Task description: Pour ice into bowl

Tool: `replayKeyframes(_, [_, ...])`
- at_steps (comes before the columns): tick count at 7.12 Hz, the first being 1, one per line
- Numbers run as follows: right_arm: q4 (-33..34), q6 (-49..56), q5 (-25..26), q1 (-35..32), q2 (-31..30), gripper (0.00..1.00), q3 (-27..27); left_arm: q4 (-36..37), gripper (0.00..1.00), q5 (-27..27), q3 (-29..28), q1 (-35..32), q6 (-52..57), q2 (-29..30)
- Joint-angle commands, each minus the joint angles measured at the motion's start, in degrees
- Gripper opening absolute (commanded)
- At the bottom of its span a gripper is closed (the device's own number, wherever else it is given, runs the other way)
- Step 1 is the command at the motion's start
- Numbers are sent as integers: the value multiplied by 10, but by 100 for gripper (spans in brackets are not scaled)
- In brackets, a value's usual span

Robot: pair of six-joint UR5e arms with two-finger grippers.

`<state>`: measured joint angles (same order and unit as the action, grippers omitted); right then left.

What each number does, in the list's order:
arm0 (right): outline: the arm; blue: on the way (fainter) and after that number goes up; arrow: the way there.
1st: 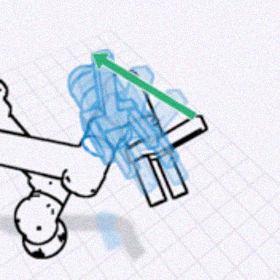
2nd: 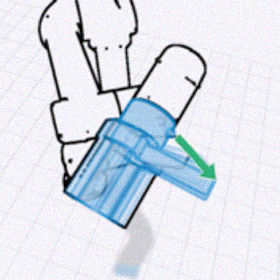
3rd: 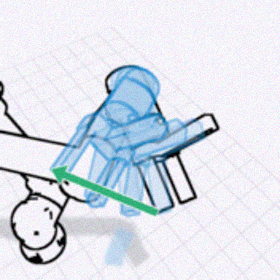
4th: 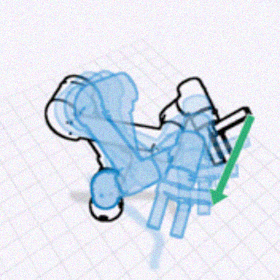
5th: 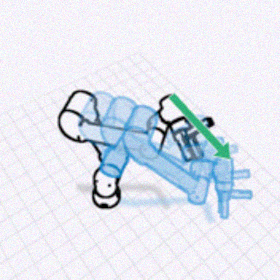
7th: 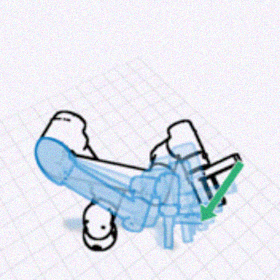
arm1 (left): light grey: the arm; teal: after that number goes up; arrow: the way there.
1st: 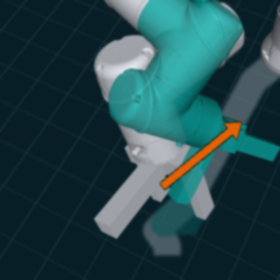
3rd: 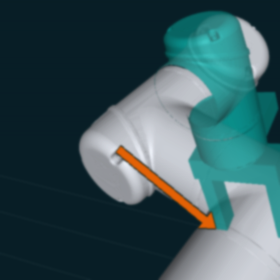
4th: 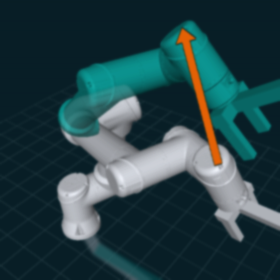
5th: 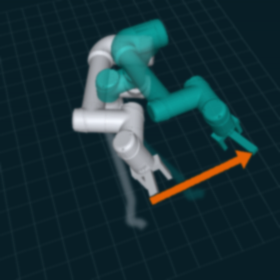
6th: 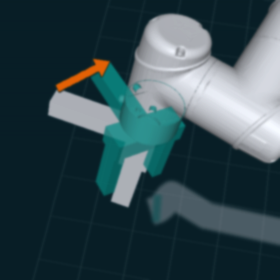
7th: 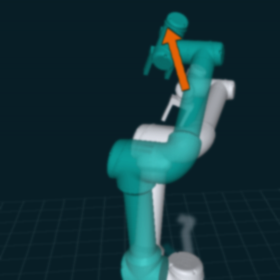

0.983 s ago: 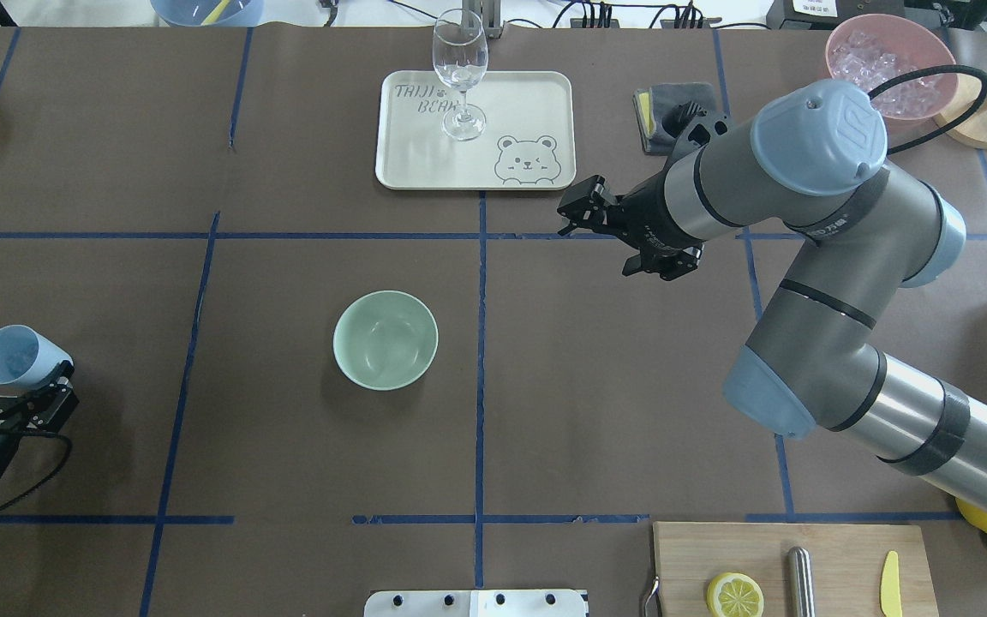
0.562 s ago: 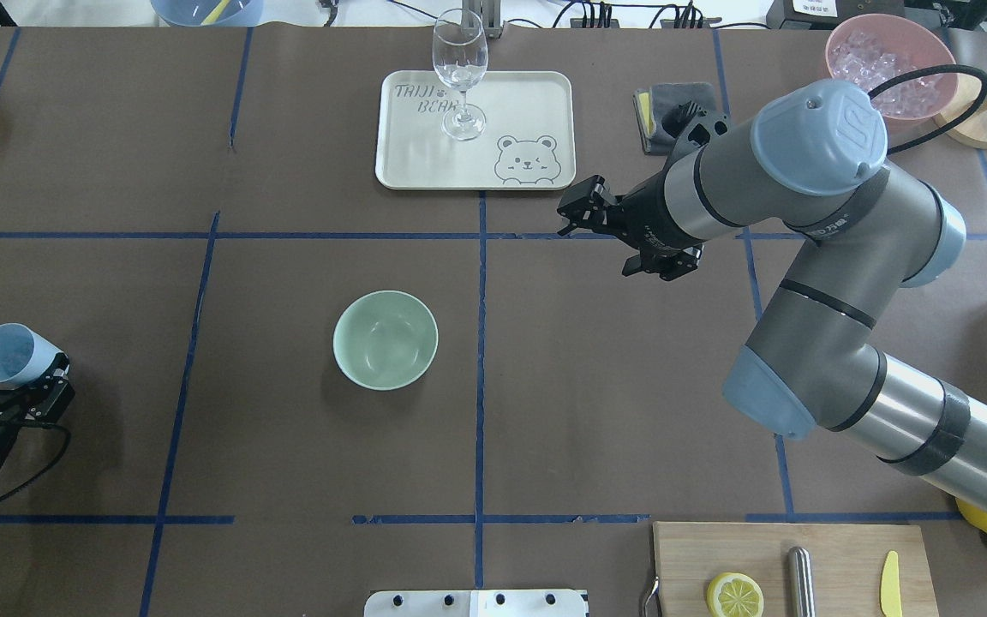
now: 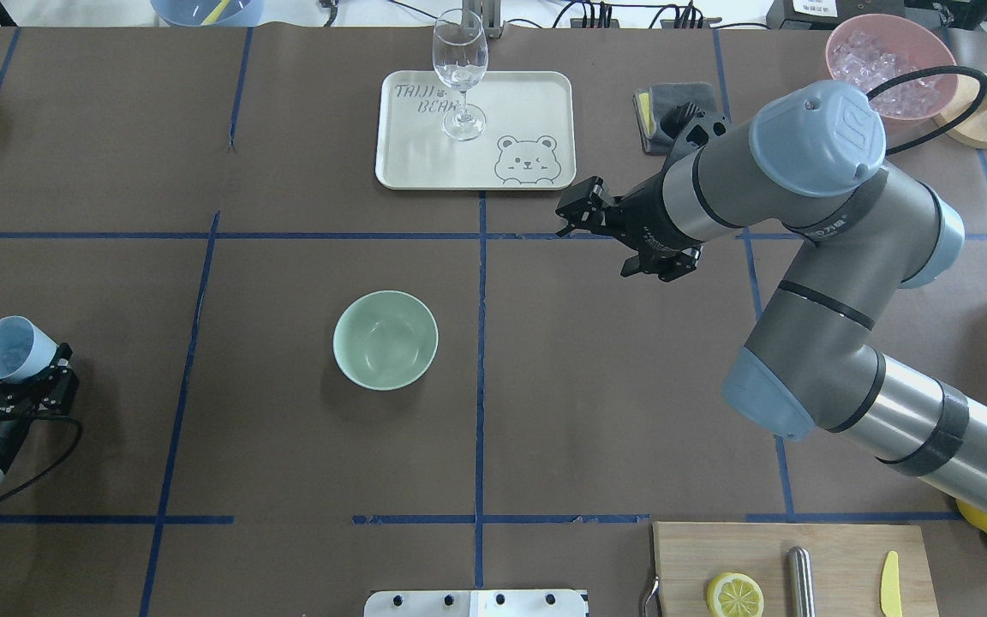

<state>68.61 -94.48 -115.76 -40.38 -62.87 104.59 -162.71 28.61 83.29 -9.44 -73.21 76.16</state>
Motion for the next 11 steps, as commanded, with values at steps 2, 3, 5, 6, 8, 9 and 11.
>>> replayKeyframes(2, [0, 0, 0, -1, 0, 100, 1, -138, 0, 51, 29, -52, 199, 35])
replayKeyframes(3, [0, 0, -1, -1, -1, 100, 4, -144, 0, 54, 41, -60, 262, 49])
replayKeyframes(5, [0, 1, -3, -4, -24, 100, 19, -134, 0, 69, 68, -61, 372, 122])
replayKeyframes(6, [0, 1, -10, -16, -35, 100, 32, -124, 0, 69, 81, -56, 433, 158])
replayKeyframes(8, [0, 11, -10, -21, -44, 100, 33, -46, 0, 60, 114, -51, 478, 214])
replayKeyframes(9, [-1, 22, -10, -23, -59, 100, 33, 39, 0, 46, 149, -51, 549, 214])
replayKeyframes(11, [1, 49, -10, -30, -71, 100, 32, 82, 0, 45, 171, -51, 667, 213])
